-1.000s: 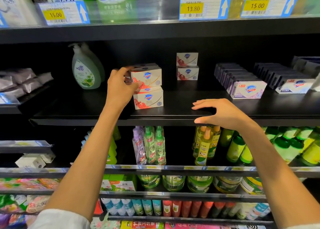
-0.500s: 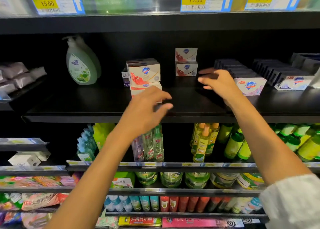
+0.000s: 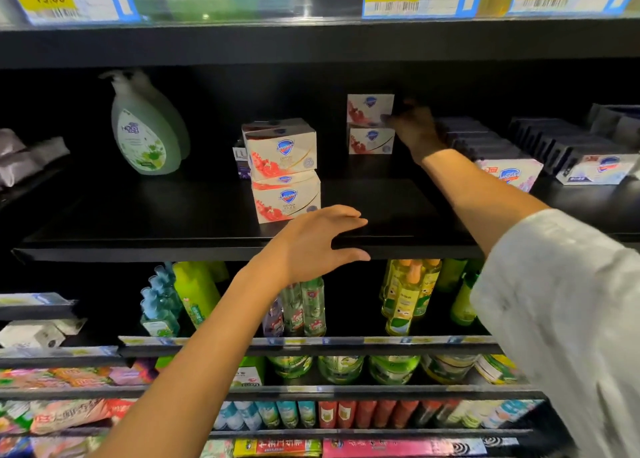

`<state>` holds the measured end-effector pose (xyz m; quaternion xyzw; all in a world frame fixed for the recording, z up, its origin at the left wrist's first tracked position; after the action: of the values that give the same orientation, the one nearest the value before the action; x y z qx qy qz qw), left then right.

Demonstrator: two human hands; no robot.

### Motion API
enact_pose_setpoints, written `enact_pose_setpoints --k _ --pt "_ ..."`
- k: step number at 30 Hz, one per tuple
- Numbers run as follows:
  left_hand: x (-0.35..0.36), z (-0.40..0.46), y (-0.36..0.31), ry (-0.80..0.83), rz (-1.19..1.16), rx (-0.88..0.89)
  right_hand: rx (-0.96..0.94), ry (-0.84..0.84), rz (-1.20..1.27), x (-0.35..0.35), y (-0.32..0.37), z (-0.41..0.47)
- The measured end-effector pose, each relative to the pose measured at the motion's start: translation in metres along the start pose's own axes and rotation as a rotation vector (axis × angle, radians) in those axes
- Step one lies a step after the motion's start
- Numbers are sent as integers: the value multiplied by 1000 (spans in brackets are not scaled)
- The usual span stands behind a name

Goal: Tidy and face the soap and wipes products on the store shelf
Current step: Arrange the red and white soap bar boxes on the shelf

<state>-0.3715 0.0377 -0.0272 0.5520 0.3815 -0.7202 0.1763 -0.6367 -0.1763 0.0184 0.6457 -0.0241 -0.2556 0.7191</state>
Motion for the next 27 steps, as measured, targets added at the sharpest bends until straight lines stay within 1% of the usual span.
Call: enact_pose_setpoints --k 3,5,9,19,24,27 --pt "-1 2 0 2 7 0 -4 -26 52 11 -11 48" --pt "0 2 0 3 6 0 -11 -62 58 17 12 27" --pt "0 3 2 5 2 -11 -31 -92 41 26 22 28" --pt "0 2 2 -10 -49 -38 -27 -129 -22 26 4 36" --pt "-1 0 -1 -11 -49 -59 -71 -115 28 27 0 32" --pt "-1 0 -2 -23 -54 -58 -112 -104 -30 29 10 25"
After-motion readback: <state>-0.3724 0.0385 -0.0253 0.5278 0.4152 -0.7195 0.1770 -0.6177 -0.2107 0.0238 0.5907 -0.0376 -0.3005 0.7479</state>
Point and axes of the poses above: each hand's wrist, its own z-axis towards the middle knuckle, its own x-axis out of the palm, y = z × x, the point moved 5 cm from there along z, towards the middle knuckle, and after that the axes turned 2 degrees about y, right-handed, at the moved point
